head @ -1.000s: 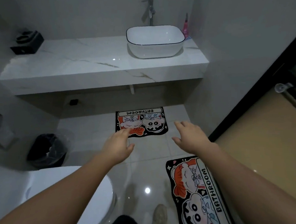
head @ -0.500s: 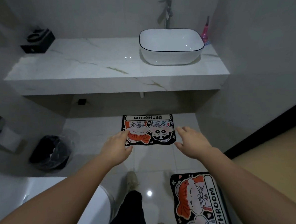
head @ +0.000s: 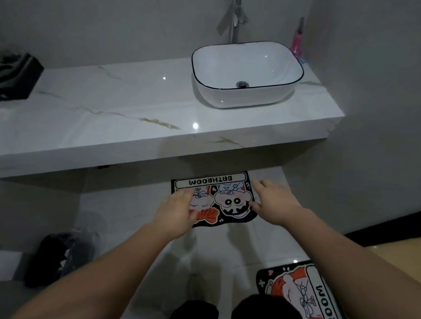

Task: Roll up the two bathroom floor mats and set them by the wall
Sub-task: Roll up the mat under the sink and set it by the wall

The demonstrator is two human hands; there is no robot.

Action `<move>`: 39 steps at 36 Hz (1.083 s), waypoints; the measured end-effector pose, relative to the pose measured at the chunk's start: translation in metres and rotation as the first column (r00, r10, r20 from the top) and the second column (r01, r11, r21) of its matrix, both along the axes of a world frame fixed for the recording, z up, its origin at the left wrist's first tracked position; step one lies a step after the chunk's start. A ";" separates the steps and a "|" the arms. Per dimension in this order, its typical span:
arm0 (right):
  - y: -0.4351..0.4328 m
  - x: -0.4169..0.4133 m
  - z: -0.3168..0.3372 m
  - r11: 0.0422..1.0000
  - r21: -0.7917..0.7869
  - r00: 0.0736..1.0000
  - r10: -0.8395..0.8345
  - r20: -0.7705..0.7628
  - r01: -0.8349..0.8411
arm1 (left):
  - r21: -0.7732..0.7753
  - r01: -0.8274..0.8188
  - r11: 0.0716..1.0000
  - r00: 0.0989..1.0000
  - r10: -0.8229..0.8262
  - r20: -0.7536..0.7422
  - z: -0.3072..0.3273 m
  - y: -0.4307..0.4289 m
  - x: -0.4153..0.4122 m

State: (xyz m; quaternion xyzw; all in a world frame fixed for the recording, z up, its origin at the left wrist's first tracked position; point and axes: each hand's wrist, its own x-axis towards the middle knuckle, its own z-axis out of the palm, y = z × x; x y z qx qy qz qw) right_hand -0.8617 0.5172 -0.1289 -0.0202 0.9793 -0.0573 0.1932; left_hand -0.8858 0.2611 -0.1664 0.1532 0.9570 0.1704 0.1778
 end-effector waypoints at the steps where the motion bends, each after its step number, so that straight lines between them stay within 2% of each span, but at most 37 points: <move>1: 0.000 -0.006 -0.003 1.000 -0.009 1.000 -0.004 0.007 0.004 | -0.004 0.004 1.000 1.000 -0.004 0.004 -0.003 0.003 -0.006; 8: 0.011 -0.044 -0.039 1.000 -0.027 0.995 -0.005 0.096 0.008 | -0.065 0.113 0.991 0.993 -0.115 -0.018 -0.030 0.026 -0.039; 12: 0.020 -0.068 -0.060 0.997 -0.042 0.994 0.067 0.085 -0.064 | -0.118 0.159 0.980 0.987 -0.160 0.007 -0.048 0.035 -0.053; 16: 0.028 -0.097 -0.087 0.985 -0.089 0.976 0.159 0.148 -0.147 | -0.150 0.104 0.983 0.993 -0.095 0.065 -0.068 0.044 -0.070; 21: 0.036 -0.130 -0.121 0.967 -0.059 0.941 0.255 0.221 -0.248 | -0.190 0.066 0.980 0.987 -0.036 0.155 -0.091 0.052 -0.089; 28: 0.040 -0.168 -0.159 0.949 -0.068 0.911 0.314 0.267 -0.307 | -0.121 0.065 0.991 0.991 -0.050 0.124 -0.126 0.050 -0.118; 33: 0.030 -0.182 -0.194 0.949 -0.045 0.917 0.313 0.247 -0.312 | -0.156 0.112 0.982 0.987 -0.092 0.130 -0.166 0.047 -0.138; 39: 0.009 -0.189 -0.264 0.943 0.013 0.928 0.324 0.187 -0.332 | -0.263 0.251 0.932 0.962 -0.209 0.177 -0.245 0.039 -0.153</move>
